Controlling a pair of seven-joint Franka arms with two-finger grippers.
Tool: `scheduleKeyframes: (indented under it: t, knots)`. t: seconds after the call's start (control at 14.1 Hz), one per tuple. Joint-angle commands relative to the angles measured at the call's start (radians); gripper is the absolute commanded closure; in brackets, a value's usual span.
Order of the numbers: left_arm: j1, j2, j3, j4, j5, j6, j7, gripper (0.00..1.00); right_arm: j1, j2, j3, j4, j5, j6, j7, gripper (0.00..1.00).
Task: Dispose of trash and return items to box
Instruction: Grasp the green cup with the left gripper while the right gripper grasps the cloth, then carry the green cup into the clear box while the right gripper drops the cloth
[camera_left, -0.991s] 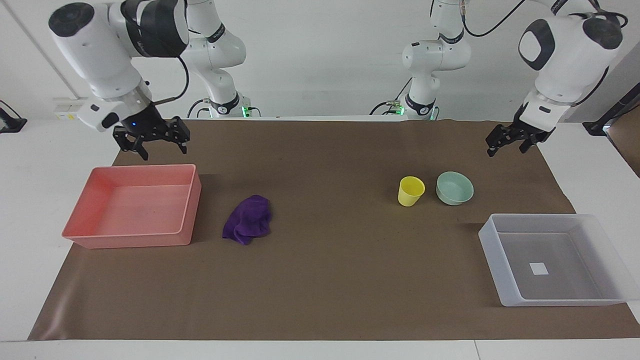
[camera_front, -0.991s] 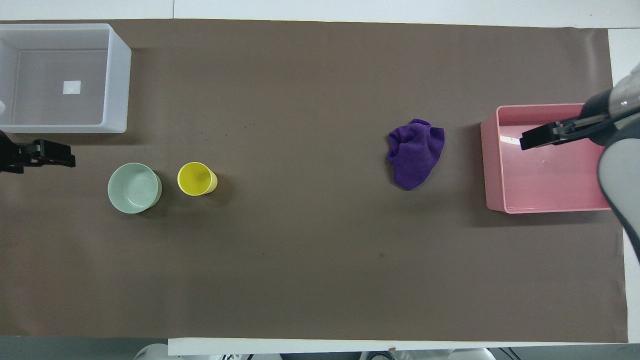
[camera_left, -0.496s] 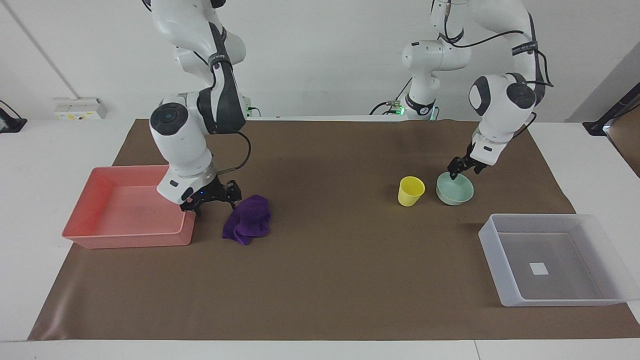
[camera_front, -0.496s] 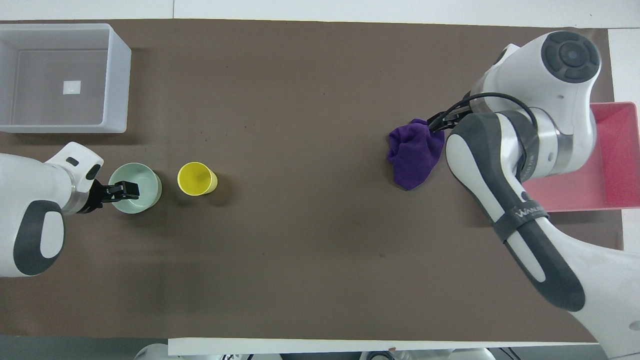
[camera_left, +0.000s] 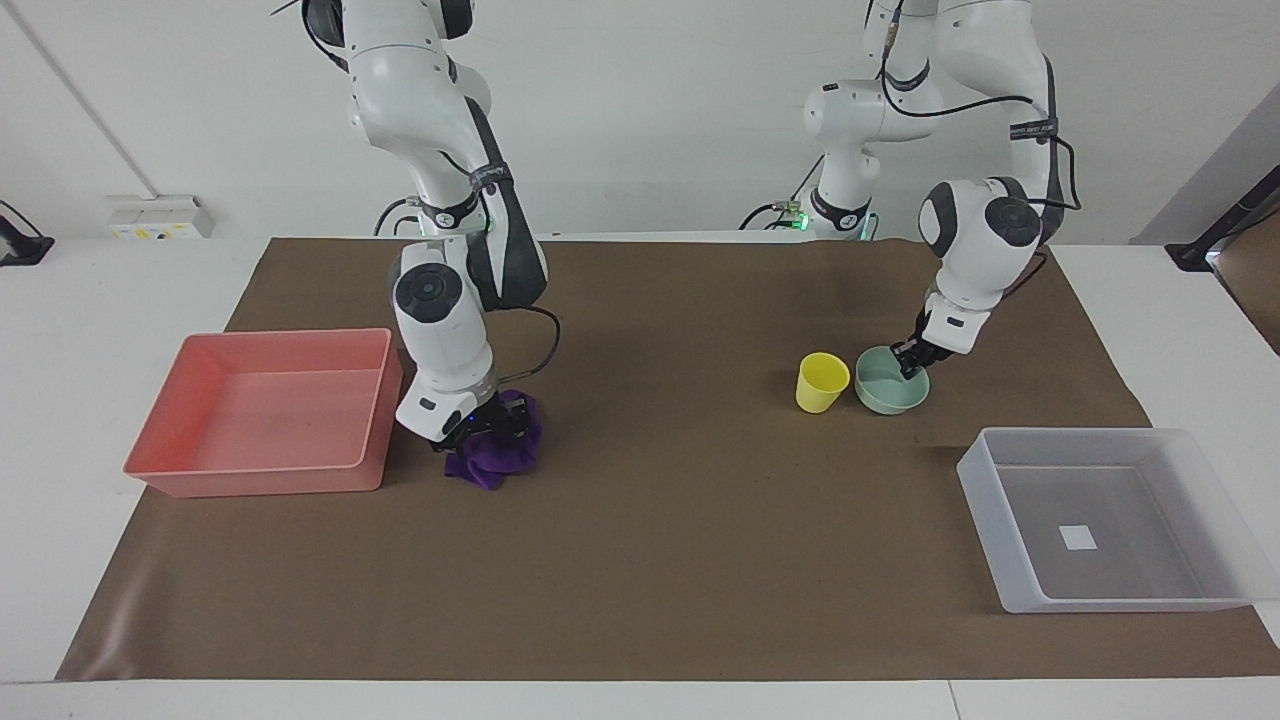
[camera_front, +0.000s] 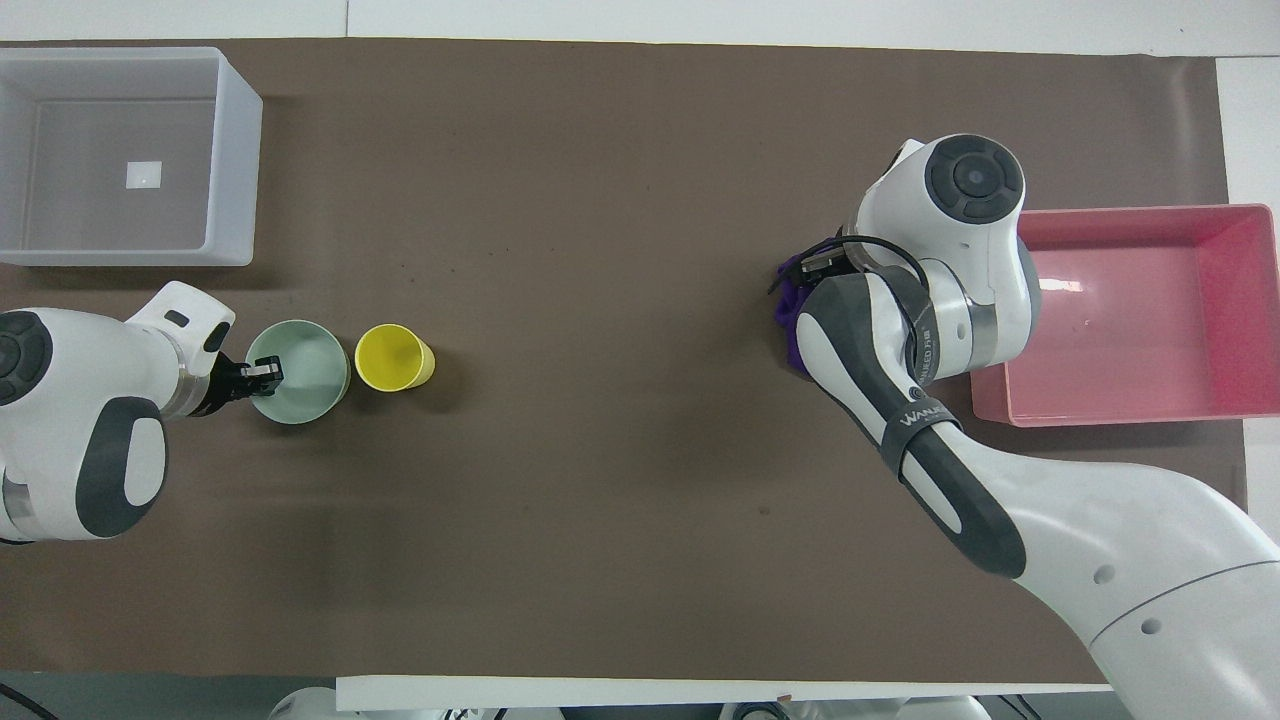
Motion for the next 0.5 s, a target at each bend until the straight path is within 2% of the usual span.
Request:
scheduleKeyframes:
  t: [0.0,0.14,0.21,0.28,0.35,0.42]
  knots:
    - [-0.009,-0.016,0.007,0.039,-0.005,-0.082,-0.006,1.0,-0.007,-0.013,0.013,-0.027,0.011,0.001,0.019,0.65]
    - [-0.005,-0.073,0.007,0.13,-0.005,-0.267,0.0,1.0,-0.007,-0.016,0.013,-0.027,0.011,-0.023,0.034,0.85]
    - [0.0,-0.085,0.008,0.214,-0.005,-0.376,0.003,1.0,-0.009,-0.016,0.011,-0.026,0.011,-0.028,0.048,0.93]
    - [0.003,-0.078,0.01,0.315,-0.008,-0.48,0.006,1.0,-0.013,-0.017,0.011,-0.021,0.011,-0.045,0.068,0.99]
    - [0.009,-0.044,0.011,0.424,-0.028,-0.551,0.006,1.0,-0.016,-0.023,0.011,-0.013,0.009,-0.075,0.091,1.0]
    - [0.04,0.011,0.013,0.516,-0.081,-0.567,-0.003,1.0,-0.019,-0.04,0.01,-0.01,0.009,-0.097,0.108,1.0]
